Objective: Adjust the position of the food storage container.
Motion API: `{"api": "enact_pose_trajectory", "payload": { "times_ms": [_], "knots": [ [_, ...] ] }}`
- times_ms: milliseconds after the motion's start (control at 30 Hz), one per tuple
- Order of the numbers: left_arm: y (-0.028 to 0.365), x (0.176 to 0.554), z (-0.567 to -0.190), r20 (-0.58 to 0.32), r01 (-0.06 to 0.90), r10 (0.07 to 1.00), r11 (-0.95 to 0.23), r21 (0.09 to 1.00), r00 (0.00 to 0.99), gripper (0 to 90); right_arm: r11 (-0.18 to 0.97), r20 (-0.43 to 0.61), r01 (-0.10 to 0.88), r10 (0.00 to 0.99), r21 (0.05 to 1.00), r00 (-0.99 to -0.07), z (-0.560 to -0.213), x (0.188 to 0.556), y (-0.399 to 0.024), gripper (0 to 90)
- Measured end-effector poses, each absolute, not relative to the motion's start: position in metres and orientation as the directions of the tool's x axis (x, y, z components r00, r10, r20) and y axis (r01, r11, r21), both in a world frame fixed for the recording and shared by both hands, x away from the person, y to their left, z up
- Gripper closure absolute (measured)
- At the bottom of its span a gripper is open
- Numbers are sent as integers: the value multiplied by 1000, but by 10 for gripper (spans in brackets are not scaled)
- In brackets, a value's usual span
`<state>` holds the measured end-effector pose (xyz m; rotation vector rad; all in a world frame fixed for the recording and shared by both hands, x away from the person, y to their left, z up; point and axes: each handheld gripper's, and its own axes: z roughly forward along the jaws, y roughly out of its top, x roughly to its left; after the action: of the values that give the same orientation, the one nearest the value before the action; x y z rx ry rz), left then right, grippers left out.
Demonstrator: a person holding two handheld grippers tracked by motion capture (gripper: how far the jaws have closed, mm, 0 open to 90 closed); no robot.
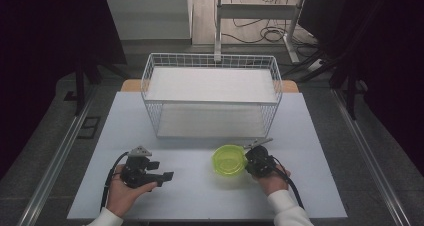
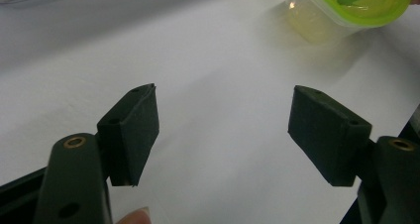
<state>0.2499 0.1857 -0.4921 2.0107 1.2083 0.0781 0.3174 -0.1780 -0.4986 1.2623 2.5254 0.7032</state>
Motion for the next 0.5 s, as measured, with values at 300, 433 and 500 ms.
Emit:
{"api": "enact_pose_trajectory", "payload": {
  "times_ms": [300,433,500],
  "knots": [
    [187,251,-492,-321,728,773,-250,638,547,274,554,-5,651,763,518,-646,-501,316,-149,887],
    [187,250,-493,-320,729,774,-250,637,546,275,571,-17,642,753,511,-657,-502,315,-142,887],
    [188,251,-493,-320,729,776,-249,637,544,275,574,-23,639,753,513,-658,-501,315,-144,887]
  ]
}}
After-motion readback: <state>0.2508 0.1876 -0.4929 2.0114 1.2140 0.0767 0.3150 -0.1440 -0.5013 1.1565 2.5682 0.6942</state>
